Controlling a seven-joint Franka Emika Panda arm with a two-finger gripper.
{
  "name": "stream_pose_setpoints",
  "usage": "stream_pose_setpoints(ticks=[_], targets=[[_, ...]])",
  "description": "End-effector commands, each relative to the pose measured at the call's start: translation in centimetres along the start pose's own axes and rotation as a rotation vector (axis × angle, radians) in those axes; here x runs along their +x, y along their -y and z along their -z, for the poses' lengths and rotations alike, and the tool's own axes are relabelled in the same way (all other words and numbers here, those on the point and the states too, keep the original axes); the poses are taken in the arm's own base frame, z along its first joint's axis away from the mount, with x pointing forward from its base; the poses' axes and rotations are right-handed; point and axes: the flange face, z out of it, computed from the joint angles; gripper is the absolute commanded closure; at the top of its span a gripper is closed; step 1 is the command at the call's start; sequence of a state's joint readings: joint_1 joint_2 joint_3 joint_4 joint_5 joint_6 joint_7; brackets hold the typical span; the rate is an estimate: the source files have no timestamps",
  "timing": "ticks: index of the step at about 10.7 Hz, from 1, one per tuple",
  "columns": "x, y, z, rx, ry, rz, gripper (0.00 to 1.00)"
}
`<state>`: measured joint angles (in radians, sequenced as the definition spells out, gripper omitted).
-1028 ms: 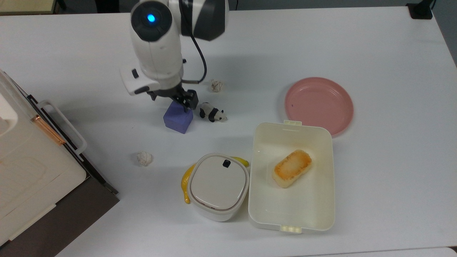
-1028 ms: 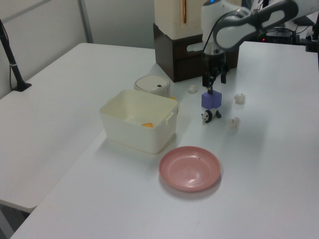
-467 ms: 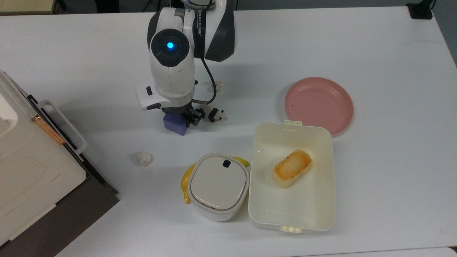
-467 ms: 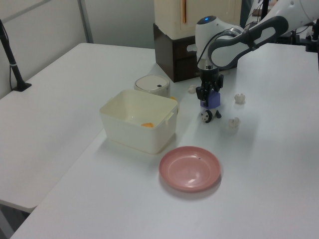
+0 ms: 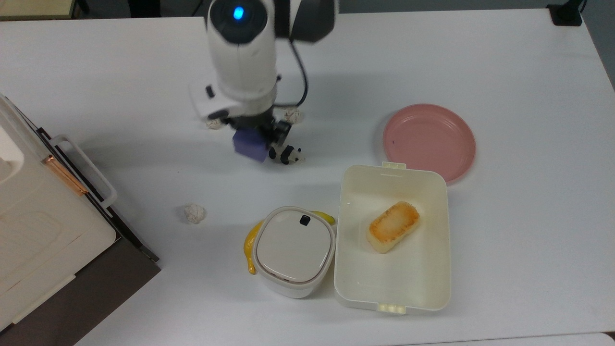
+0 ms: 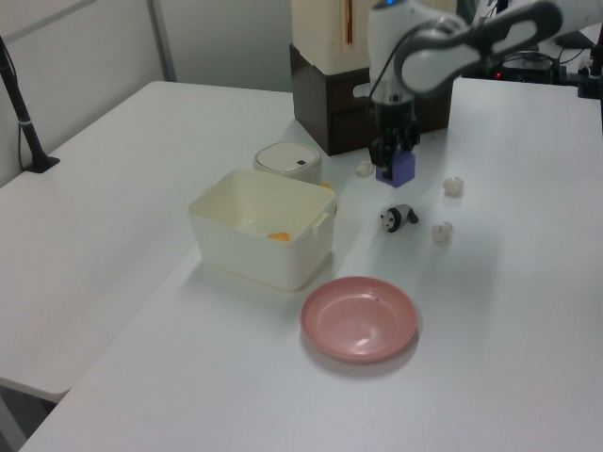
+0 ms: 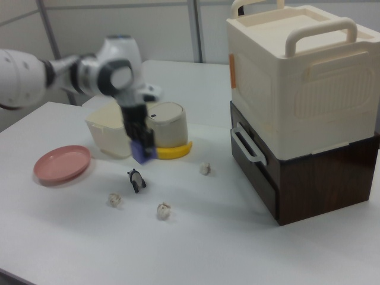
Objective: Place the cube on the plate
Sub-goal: 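Close the gripper on the purple cube and lift it, then carry the purple cube over the pink plate and lower it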
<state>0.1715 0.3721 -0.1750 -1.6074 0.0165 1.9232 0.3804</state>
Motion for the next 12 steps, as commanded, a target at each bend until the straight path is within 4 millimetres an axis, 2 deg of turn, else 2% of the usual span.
stream_pose_setpoints(ticks=[1,4,6,7,8,9,10,12], targets=[[-6.3,7.0,6.0,0.059,0.024,0.123,0.99],[-11.1,17.2,4.2,0.043,0.023,0.144,0.88],[-13.4,23.2,1.9,0.048,-0.012,0.119,0.77],[-14.0,25.4,-0.3,0.053,-0.030,0.095,0.64],[-15.1,27.6,-1.7,0.063,-0.042,0.114,0.40],[-16.3,29.0,-2.8,0.049,-0.045,0.127,0.12],[-16.8,29.3,-2.7,0.048,-0.046,0.121,0.00],[-16.5,28.7,-1.6,0.053,-0.049,0.115,0.00]])
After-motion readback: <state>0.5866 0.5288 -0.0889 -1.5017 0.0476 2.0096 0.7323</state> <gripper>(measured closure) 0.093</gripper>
